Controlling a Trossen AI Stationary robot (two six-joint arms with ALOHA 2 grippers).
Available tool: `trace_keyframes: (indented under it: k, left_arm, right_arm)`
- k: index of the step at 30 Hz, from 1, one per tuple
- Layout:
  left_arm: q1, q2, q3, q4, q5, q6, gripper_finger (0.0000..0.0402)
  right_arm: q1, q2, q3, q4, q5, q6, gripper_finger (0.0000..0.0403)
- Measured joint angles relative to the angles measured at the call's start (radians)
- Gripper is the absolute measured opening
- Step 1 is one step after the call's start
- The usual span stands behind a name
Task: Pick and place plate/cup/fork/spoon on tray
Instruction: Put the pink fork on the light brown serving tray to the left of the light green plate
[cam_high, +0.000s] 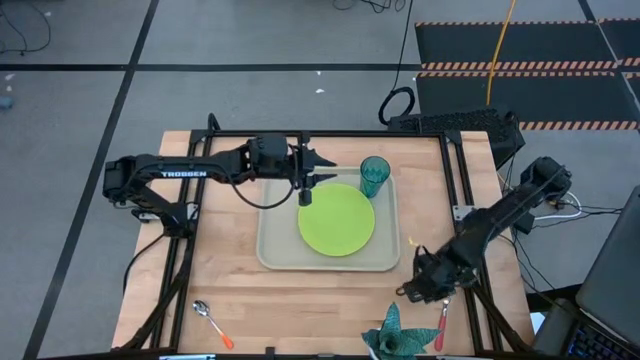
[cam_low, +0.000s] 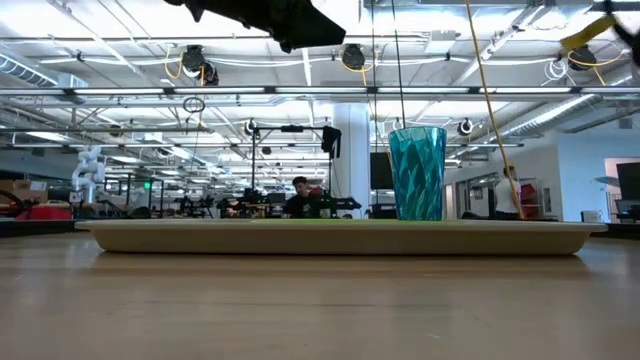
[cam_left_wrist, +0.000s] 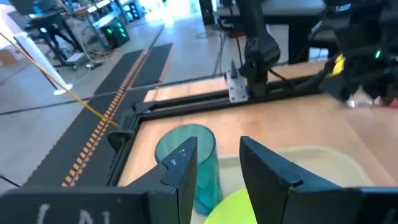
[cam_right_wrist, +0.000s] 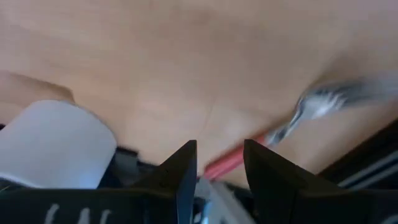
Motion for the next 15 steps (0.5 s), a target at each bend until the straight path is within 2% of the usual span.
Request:
trace_keyframes:
  k: [4,11,15]
  left_arm:
    - [0.021,0.000,0.000,-0.009,0.030,0.015,0.0124]
    - [0.039,0.000,0.000,-0.085,0.053,0.030,0.0124]
    - [0.039,0.000,0.000,-0.121,0.054,0.039,0.0124]
  right_arm:
    - [0.073,0.017,0.000,0.033,0.022,0.148,0.0123]
    - [0.075,0.091,0.000,0.000,-0.007,0.153,0.0123]
    - [0.117,0.125,0.000,0.002,-0.106,0.163,0.0123]
